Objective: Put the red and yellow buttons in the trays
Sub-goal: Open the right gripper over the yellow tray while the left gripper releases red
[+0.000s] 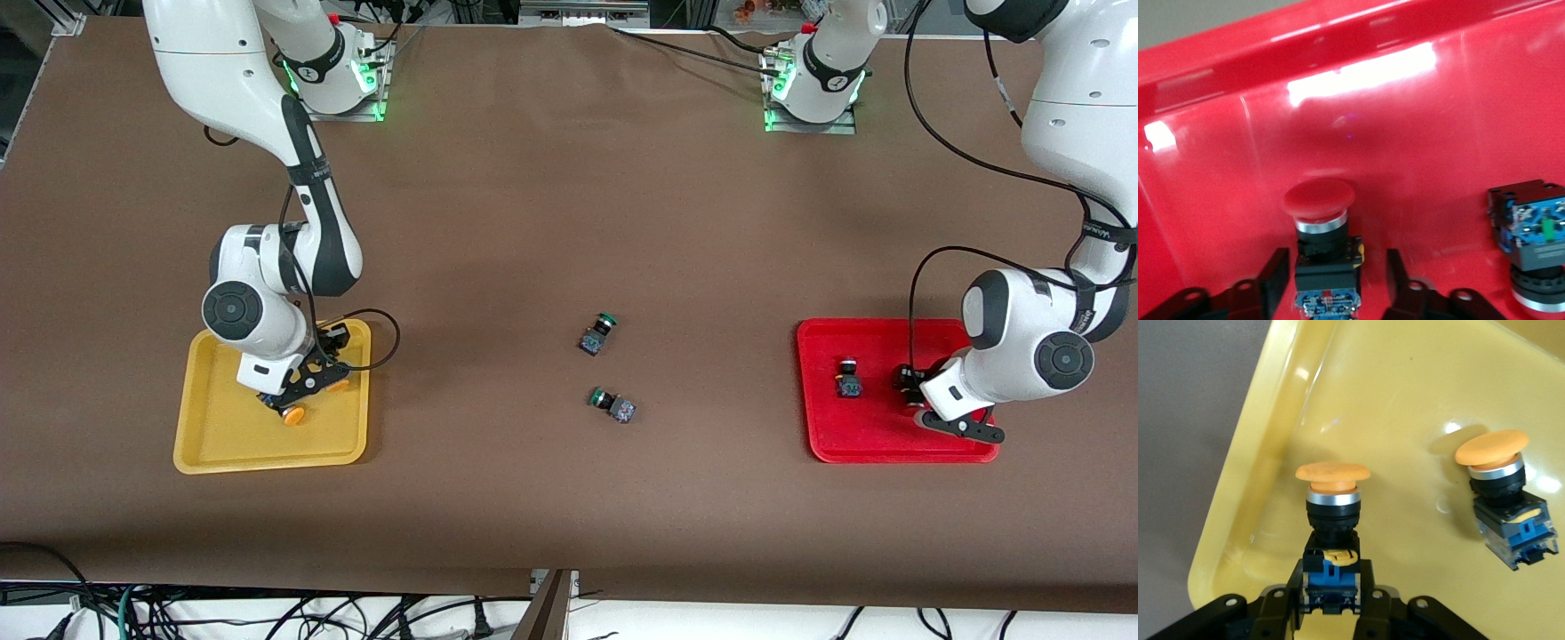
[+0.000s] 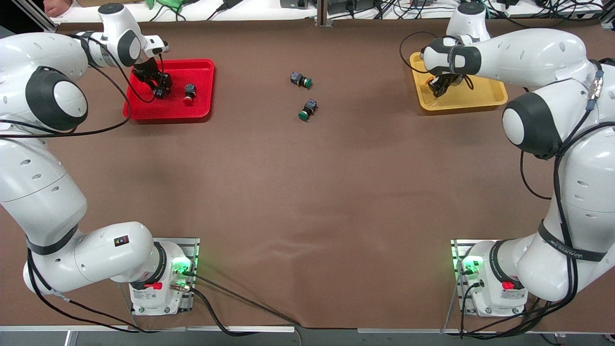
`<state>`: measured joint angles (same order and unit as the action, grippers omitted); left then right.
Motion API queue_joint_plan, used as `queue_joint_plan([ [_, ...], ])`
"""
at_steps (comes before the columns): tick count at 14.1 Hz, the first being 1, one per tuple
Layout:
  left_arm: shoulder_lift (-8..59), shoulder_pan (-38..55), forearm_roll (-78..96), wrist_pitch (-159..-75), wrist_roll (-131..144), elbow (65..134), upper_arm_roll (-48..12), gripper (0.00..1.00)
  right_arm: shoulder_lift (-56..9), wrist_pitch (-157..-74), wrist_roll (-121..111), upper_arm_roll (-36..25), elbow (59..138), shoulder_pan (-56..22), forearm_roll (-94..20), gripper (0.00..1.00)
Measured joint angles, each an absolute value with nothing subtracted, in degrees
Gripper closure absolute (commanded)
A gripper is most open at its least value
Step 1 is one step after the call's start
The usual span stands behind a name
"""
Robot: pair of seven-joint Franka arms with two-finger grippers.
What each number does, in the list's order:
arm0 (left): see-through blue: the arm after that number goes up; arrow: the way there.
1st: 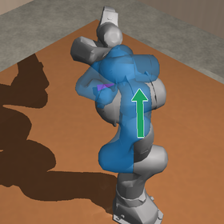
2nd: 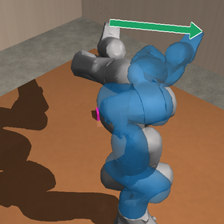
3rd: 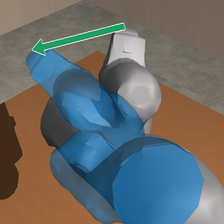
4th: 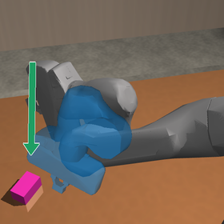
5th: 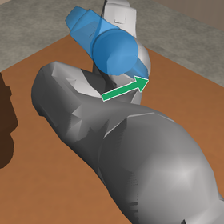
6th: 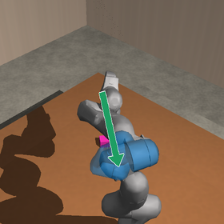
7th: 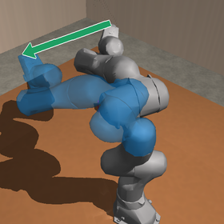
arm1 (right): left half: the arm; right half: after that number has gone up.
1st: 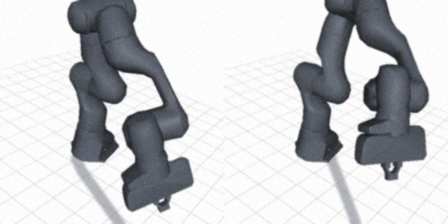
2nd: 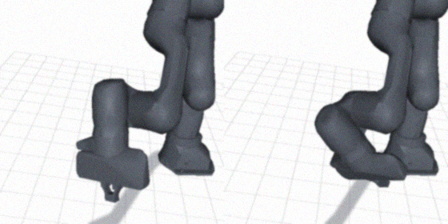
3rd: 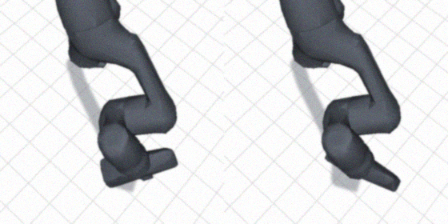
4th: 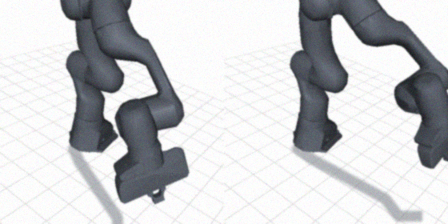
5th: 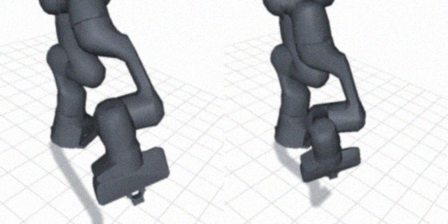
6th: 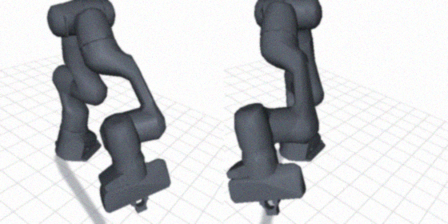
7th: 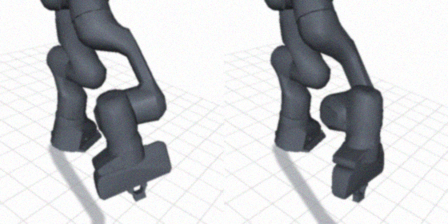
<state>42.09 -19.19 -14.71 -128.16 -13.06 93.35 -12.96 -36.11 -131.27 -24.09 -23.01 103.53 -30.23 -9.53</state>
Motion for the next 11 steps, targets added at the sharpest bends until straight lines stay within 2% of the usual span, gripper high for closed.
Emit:
queue_joint_plan([
  [3, 40.07, -19.21, -14.71, -125.77, -13.1, 92.82, -14.63, 0.0, -36.11, -131.62, -24.71, -23.01, 103.5, -29.75, -11.34, 0.03],
  [6, 34.8, -19.13, -14.71, -119.95, -13.1, 92.11, -17.45, 0.0, -36.11, -131.72, -24.77, -22.95, 103.33, -29.75, -12.15, 0.01],
  [11, 21.06, -19.11, -14.71, -102.63, -13.04, 90.59, -22.25, 0.0, -34.48, -131.7, -23.56, -22.53, 101.5, -30.5, -12.82, 0.01],
])
